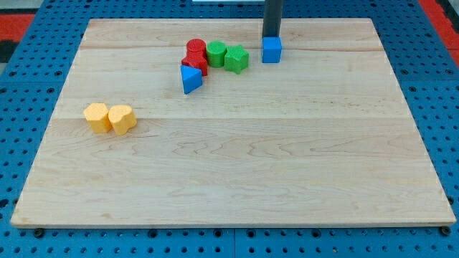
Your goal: Slide the blue cube towards the bottom side of the board
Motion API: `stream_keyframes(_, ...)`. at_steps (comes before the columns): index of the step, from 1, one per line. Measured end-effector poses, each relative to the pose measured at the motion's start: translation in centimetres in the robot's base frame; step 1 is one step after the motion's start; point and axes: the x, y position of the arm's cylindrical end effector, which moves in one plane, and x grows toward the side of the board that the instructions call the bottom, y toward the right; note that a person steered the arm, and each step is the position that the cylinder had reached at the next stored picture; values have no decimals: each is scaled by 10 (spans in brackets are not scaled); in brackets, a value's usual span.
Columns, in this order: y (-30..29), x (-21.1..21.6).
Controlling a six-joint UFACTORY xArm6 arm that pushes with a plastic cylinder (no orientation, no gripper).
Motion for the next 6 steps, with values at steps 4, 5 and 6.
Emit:
stream_keyframes(4,25,74)
stream_keyframes(5,32,103)
stream_keyframes(6,18,113)
